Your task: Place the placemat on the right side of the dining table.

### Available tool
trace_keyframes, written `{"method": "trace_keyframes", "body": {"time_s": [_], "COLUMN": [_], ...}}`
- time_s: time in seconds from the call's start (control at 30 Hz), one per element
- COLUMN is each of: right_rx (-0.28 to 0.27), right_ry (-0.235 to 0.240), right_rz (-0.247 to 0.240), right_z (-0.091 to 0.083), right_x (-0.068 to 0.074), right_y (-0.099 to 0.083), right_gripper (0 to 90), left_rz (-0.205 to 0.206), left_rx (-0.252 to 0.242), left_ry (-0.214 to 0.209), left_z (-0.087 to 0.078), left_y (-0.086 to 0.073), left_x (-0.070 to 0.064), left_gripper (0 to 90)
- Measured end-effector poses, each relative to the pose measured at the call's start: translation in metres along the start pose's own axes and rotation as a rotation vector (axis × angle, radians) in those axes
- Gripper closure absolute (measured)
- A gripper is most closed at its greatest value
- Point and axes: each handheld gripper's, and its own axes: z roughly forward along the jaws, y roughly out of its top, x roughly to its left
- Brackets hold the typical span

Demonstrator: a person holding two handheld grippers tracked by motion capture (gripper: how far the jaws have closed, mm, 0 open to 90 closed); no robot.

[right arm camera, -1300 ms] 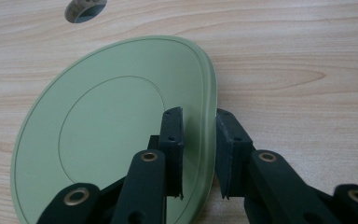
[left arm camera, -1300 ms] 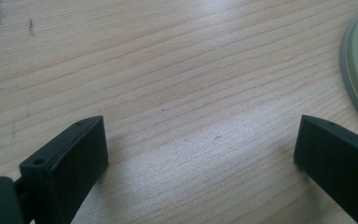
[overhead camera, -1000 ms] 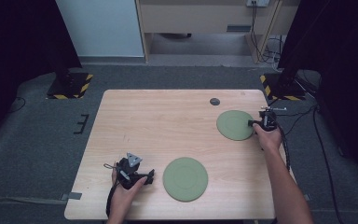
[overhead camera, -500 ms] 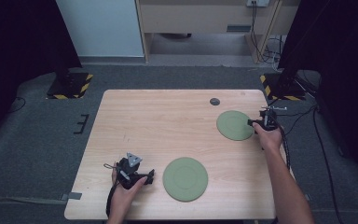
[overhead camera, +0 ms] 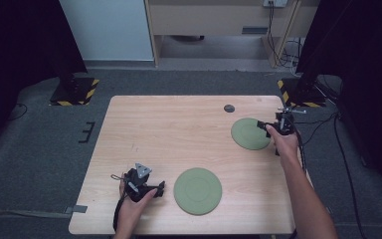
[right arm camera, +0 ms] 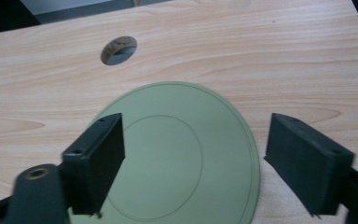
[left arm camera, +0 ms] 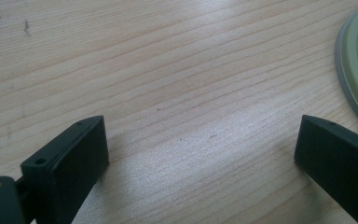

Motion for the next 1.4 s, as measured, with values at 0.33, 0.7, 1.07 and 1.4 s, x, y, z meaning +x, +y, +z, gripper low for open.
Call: {"method": "trace_keyframes", "body": {"time_s": [0.33,0.7,1.07,1.4], "right_rx": [-0.021,-0.050,-0.037,-0.026], "right_ry": [0.016,0.066,0.083,0.110], "right_rz": [-0.026,-0.073,-0.137,-0.196], "right_z": [-0.019,-0.047,-0.069,-0.070], "right_x": [0.007,0.024,0.046,0.067], "right_y": [0.004,-0.004,-0.021,-0.030], "right_gripper": [10.5,7.4,6.4,6.9], "left_rz": [0.003,0.009,0.021,0.022], "left_rx": [0.000,0.001,0.001,0.001], "left_ry": [-0.004,-0.011,-0.019,-0.022], "left_z": [0.000,0.000,-0.002,-0.002], "left_y": [0.000,0.000,-0.002,-0.002], "left_x": [0.000,0.000,0.000,0.000], "left_gripper": [2.2,2.1,2.0,1.8]}}
